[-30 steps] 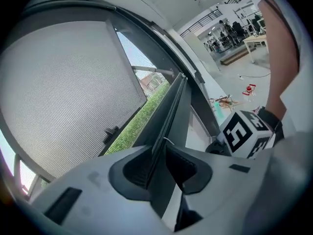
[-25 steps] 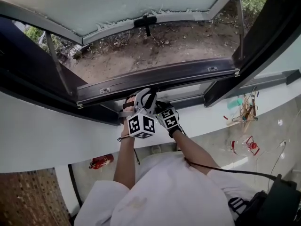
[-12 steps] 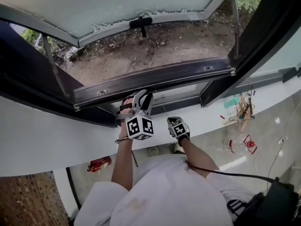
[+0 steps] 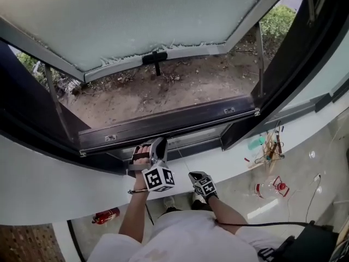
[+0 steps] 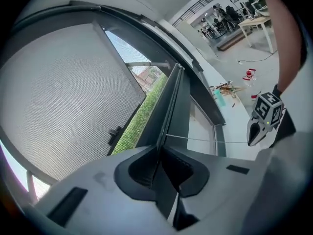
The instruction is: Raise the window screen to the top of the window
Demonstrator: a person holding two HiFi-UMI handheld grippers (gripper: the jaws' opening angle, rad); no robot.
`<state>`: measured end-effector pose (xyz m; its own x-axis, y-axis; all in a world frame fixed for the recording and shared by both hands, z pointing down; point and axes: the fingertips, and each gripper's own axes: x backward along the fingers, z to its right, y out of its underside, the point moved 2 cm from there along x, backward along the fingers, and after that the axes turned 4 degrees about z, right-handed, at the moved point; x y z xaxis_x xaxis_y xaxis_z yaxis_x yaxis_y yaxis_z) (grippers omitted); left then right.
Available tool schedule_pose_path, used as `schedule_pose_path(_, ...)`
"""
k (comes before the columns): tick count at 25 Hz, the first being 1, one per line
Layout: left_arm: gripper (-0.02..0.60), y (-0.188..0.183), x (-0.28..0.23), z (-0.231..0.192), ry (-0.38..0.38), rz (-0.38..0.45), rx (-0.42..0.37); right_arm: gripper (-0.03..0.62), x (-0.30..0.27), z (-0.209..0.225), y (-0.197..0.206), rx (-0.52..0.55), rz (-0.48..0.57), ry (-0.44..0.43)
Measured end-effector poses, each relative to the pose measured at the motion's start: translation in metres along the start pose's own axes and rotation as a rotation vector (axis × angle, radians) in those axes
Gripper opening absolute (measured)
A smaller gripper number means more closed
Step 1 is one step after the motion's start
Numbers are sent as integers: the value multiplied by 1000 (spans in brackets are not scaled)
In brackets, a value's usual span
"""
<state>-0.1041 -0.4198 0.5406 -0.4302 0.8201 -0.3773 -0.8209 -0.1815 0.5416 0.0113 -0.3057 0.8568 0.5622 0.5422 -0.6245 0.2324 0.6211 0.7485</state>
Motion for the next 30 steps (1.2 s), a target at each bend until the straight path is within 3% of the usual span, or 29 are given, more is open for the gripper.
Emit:
schedule_pose_path(7, 29, 2, 0, 3, -19, -26, -34, 3, 3, -6, 10, 45, -28, -2)
schedule_pose_path(13, 31, 0, 1, 1, -21, -7, 28, 3, 22, 10, 8, 36, 28, 39)
schedule_pose_path(20, 31, -5, 6, -7, -44, 19, 122, 3, 28, 12, 0, 32, 74, 27)
schedule_pose_path(30, 38, -24, 22, -32, -140, 71, 174, 3, 35, 17, -33, 80, 142, 4)
